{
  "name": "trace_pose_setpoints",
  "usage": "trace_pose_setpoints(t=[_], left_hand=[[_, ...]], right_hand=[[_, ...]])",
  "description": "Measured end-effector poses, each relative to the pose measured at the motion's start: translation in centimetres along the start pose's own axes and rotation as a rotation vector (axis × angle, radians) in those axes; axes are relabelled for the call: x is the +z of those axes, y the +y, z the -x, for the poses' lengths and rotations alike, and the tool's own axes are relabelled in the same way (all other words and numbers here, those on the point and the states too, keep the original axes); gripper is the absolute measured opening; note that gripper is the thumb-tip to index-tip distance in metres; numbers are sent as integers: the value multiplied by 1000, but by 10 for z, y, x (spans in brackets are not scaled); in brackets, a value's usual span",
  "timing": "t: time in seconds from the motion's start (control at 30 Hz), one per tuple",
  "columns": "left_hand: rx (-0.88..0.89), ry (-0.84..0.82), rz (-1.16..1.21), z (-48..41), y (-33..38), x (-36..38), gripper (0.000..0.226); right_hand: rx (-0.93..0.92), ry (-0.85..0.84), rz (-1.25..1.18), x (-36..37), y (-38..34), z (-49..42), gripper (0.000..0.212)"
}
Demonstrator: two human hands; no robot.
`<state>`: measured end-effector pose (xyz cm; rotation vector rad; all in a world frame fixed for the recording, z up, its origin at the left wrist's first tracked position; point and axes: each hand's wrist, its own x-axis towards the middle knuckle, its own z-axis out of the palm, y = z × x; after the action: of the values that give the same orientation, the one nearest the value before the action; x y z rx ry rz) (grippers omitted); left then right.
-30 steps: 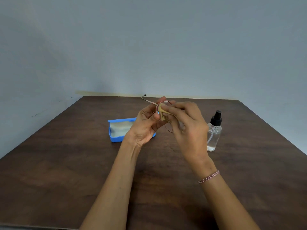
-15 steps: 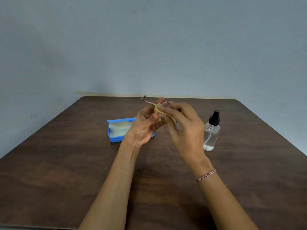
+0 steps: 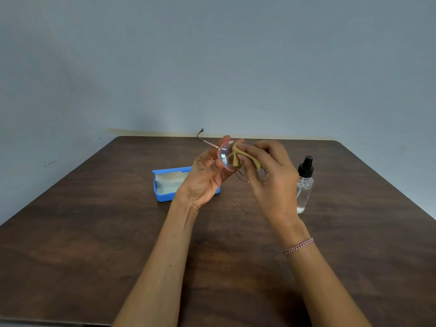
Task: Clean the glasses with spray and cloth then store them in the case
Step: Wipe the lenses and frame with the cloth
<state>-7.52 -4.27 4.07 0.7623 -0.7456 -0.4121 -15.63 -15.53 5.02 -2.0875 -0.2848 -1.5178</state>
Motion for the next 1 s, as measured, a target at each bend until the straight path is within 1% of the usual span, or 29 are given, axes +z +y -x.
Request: trace_pose_setpoints(t=[0.13,0.2,0.37,0.5,0.67,0.83,1.0], left_hand=[[-36,-56,19,2,-1,1,50],[-44,-62,26,3,0,1,50],[-45,-47,6,1,-2,1,50],[-36,-38,-15,2,-1,1,51],[25,-10,-1,1,2,2,45],[116,3,77,1,7,-1,44],[126,13,53,1,8,-1,44]], right_hand=[[-71,-37,-72,5,-10,1,21],[-92,-48,-52,5,-10,1,21],[-3,-18,41,3,-3,0,37],[-69,-39,-12,5,-9,1,28],[-9,2,46,2,-2,-1,24],[-14,-41,37,3,-3,0,20],[-110,-82,1,8,-9,3,19]])
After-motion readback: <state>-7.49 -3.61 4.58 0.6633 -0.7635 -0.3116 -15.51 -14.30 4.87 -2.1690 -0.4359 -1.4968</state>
